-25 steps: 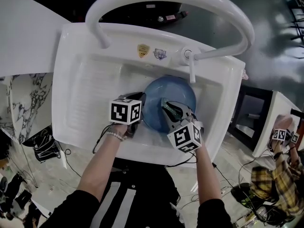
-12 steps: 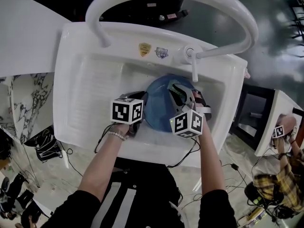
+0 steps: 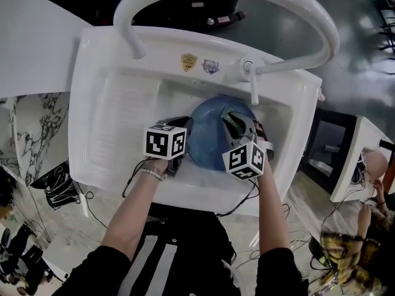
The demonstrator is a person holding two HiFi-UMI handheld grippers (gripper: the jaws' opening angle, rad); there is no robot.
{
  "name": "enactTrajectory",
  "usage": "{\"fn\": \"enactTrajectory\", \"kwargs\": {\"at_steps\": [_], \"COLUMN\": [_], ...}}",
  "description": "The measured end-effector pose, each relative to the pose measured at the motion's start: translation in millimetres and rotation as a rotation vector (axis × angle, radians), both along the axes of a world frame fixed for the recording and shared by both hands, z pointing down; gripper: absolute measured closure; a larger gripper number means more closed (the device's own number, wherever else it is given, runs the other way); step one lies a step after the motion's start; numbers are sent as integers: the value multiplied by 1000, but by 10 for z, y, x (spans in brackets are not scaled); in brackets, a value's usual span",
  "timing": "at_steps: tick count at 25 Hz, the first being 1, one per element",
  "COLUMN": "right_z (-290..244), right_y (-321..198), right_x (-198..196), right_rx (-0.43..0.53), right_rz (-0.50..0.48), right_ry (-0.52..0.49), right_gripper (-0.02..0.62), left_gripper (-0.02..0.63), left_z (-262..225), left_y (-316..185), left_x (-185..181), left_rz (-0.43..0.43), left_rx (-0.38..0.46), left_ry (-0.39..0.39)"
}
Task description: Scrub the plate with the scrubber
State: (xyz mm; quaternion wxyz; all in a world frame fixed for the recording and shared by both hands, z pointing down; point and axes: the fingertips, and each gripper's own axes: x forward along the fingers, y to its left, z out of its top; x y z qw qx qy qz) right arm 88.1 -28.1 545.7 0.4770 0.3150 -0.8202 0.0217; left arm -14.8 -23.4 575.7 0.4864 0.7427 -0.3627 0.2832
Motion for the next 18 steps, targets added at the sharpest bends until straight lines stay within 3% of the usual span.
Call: {"fn": "enactTrajectory", "kwargs": {"at_steps": [9, 18], "right_z": [-7, -140], "right_y": [451, 977], "right_x": [-76, -365], "right_rx": [-125, -342], "right_rz": [22, -114], "right_ry": [-114, -302], "right_gripper": [502, 502], "left_gripper": [586, 586], "left_z": [14, 25], "left_y": [-5, -17], "left_x": [7, -6], "left_rz": [-4, -11], "left_rx": [-5, -8], "left_ry": [4, -5]}}
